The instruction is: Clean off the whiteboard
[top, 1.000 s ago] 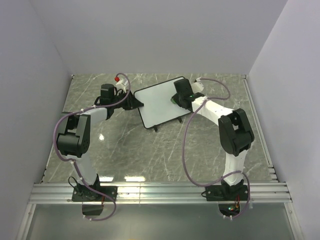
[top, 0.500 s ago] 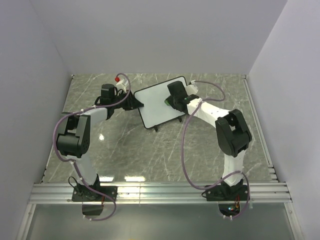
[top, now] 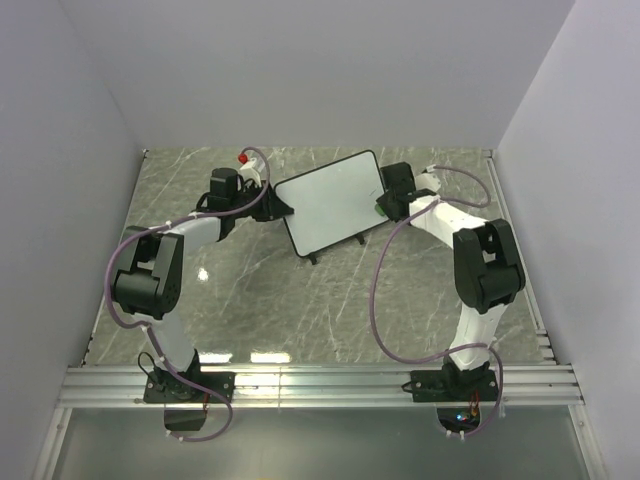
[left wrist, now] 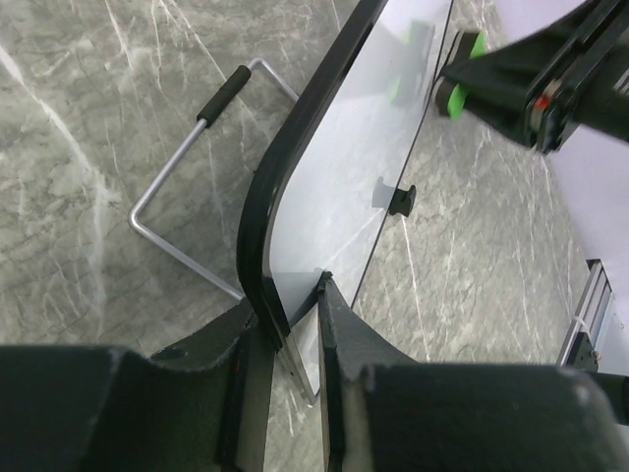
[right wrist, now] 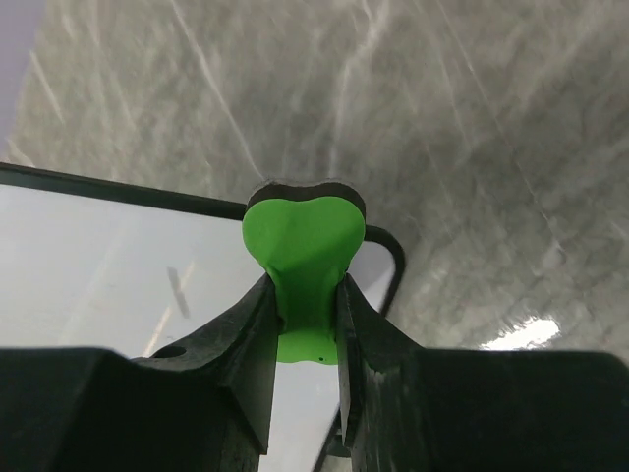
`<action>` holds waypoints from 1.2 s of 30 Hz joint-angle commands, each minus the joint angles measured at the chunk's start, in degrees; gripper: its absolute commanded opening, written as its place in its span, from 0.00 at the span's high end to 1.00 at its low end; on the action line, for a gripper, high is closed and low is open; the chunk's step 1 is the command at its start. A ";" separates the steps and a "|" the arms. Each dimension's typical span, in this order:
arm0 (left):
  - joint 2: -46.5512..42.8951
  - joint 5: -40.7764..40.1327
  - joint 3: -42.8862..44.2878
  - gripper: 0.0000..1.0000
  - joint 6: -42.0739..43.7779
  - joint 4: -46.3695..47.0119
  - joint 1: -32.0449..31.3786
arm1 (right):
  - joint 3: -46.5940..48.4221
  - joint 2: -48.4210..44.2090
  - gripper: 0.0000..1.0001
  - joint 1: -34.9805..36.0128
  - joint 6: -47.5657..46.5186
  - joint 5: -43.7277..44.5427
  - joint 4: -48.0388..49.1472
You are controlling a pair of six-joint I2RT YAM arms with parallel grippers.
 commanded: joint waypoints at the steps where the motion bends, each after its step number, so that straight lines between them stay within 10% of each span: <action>1: -1.07 -3.50 -0.92 1.00 4.85 -3.03 -1.26 | 5.53 -0.22 1.00 0.13 -2.77 0.65 2.11; 36: -6.95 -7.27 1.27 1.00 10.56 -12.16 2.24 | -4.66 -7.95 1.00 9.54 2.59 -1.46 1.94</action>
